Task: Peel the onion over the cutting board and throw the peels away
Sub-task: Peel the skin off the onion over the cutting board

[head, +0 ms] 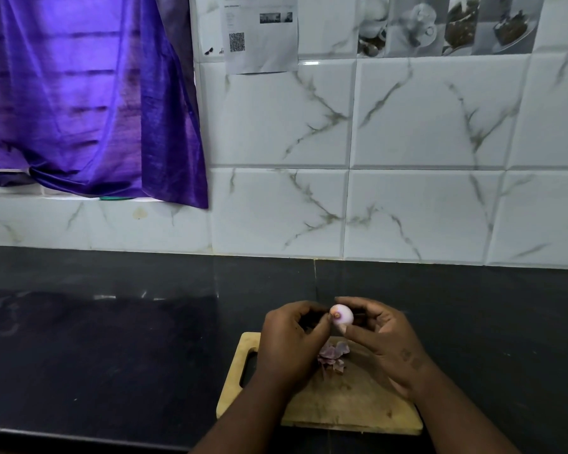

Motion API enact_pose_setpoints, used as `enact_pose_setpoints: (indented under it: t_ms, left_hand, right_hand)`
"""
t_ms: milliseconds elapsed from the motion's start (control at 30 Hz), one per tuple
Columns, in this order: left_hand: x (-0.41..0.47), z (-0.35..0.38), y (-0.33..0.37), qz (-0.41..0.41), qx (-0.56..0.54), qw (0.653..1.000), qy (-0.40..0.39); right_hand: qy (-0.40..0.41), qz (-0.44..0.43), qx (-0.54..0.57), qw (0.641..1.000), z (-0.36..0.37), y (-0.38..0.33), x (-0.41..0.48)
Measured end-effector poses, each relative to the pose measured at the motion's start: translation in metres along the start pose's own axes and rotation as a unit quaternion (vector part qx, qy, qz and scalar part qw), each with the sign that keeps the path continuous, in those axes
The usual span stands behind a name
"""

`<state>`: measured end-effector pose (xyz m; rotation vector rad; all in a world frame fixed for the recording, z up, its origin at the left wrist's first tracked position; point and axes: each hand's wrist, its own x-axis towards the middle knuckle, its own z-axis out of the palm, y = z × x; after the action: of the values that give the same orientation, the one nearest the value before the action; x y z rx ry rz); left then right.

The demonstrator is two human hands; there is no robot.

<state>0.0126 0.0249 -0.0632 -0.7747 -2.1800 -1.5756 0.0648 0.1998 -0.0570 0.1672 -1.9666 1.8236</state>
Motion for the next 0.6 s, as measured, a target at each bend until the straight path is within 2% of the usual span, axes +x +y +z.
enact_pose_setpoints:
  t_ms: [433,600]
  left_hand:
    - [-0.0013,0.0011,-0.0013,0.029,0.102,0.994,0.026]
    - [0.0010,0.0024,-0.0002,0.002,0.129,0.991,0.026]
  right_hand:
    - [-0.012,-0.008,-0.020,1.000,0.0020,-0.0001,-0.0018]
    - [-0.008,-0.018,0.027,0.999,0.0002,-0.0038,-0.0018]
